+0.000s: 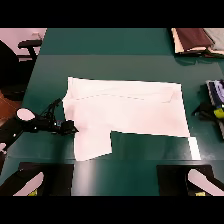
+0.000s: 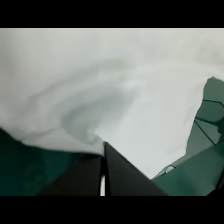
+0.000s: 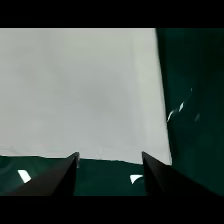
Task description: Fold the shirts.
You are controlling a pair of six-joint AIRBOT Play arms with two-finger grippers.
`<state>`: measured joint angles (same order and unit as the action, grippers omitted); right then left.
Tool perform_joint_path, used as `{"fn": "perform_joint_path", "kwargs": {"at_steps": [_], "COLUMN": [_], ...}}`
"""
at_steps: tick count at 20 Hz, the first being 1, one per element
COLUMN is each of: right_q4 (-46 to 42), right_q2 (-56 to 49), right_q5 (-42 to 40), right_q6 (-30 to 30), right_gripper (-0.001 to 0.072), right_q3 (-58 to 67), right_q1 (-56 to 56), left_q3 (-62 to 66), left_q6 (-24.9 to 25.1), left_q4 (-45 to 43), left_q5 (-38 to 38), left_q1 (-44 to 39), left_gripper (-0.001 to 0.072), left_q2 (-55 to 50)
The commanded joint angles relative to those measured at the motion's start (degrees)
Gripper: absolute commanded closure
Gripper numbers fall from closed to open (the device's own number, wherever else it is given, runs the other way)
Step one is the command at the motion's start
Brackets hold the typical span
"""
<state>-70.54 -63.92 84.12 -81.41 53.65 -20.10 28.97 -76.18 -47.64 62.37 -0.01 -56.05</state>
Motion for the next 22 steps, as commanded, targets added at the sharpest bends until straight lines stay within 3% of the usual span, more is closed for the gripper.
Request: {"fn": "perform_joint_path", "kwargs": {"at_steps": [1,4,9,11,14,18,22], "right_q4": [0.85,4.04,10.78,10.51,10.16,1.38,-5.6], "right_q2": [-0.07,-0.07,-4.22,-5.4,-3.26,5.86,15.8], "right_q5": [-1.11,-6.58,-13.51,-16.39,-15.98,-7.1,2.16], "right_q6": [0.07,1.25,2.12,2.12,2.12,2.1,2.05], "right_gripper": [0.0183,0.0274,0.0286,0.0501,0.0697,0.0697,0.0698], "right_q3": [-10.78,-18.75,-21.7,-19.89,-16.63,-13.27,-10.91], "right_q1": [-10.73,-14.88,-8.79,-4.52,-0.79,-0.28,-0.44], "left_q3": [3.06,3.58,3.58,3.82,5.68,5.66,7.78], "left_q6": [0.24,1.27,1.25,1.2,-0.57,-6.86,-9.57], "left_q4": [-0.85,-0.87,-1.75,-2.19,-6.56,-15.8,-13.44], "left_q5": [1.09,1.18,1.27,2.29,6.34,13.25,24.83], "left_q1": [0.0,0.0,0.0,0.0,0.0,0.0,0.0], "left_gripper": [0.0683,0.0683,0.0683,0.0683,0.0685,0.0685,0.0685], "left_q2": [0.07,0.07,0.07,0.07,0.85,12.5,21.0]}}
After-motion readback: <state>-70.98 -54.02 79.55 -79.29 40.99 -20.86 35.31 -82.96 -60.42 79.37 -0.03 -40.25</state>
